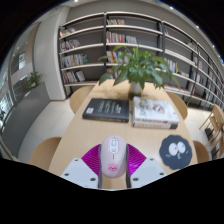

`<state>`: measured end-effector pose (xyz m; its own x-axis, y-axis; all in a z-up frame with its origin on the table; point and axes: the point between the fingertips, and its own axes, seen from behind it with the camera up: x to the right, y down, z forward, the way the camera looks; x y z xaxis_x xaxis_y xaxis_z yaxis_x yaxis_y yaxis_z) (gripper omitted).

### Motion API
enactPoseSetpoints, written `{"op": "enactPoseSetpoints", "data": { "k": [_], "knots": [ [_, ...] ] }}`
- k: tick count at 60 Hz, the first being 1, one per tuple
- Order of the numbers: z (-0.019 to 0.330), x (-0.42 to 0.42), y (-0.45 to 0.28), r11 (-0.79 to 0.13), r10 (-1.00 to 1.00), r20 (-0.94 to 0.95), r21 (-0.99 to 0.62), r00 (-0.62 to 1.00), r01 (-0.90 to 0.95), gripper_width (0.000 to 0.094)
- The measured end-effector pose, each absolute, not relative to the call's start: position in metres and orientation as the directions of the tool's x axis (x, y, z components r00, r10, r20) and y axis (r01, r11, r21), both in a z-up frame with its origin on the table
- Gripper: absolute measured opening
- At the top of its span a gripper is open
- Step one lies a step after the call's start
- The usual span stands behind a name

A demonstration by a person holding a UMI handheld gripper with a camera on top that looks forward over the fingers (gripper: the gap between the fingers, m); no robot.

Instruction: Arrange mouse

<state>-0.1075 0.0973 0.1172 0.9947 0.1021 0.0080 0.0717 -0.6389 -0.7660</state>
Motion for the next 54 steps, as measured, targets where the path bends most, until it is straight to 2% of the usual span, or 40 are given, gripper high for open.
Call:
{"op": "enactPoseSetpoints", "data": {
  "k": [9,14,18,20,23,24,26,27,29,31,33,40,48,51,54],
  "knots": [
    [0.243,-0.018,0.153,-0.463,0.082,0.083,-0.879,0.993,0.112,0.0321],
    [0.284,0.047,0.176,-0.411,0.048,0.124,-0.902,0.991,0.133,0.0320],
    [0.290,0.098,0.187,-0.403,0.013,0.138,-0.906,0.990,0.132,0.0320],
    [0.282,0.120,0.191,-0.411,0.000,0.137,-0.903,0.991,0.125,0.0319],
    [0.250,0.150,0.185,-0.435,-0.018,0.134,-0.893,0.991,0.113,0.0320],
    [0.250,0.162,0.190,-0.454,-0.020,0.134,-0.884,0.991,0.111,0.0320],
    [0.229,0.178,0.193,-0.495,-0.018,0.133,-0.863,0.991,0.107,0.0322],
    [0.216,0.184,0.193,-0.514,-0.013,0.130,-0.851,0.991,0.105,0.0321],
    [0.169,0.188,0.186,-0.539,-0.005,0.123,-0.836,0.992,0.101,0.0321],
    [0.160,0.204,0.192,-0.575,0.003,0.108,-0.813,0.994,0.090,0.0320],
    [0.123,0.202,0.187,-0.602,0.003,0.098,-0.795,0.995,0.081,0.0320],
    [0.051,0.206,0.173,-0.694,0.008,0.034,-0.720,0.999,0.030,0.0320],
    [0.002,0.208,0.154,-0.749,-0.019,-0.003,-0.663,1.000,-0.016,0.0325],
    [-0.010,0.209,0.149,-0.765,-0.023,-0.003,-0.644,1.000,-0.019,0.0357],
    [-0.007,0.211,0.148,-0.758,-0.023,-0.003,-0.652,1.000,-0.019,0.0386]
  ]
}}
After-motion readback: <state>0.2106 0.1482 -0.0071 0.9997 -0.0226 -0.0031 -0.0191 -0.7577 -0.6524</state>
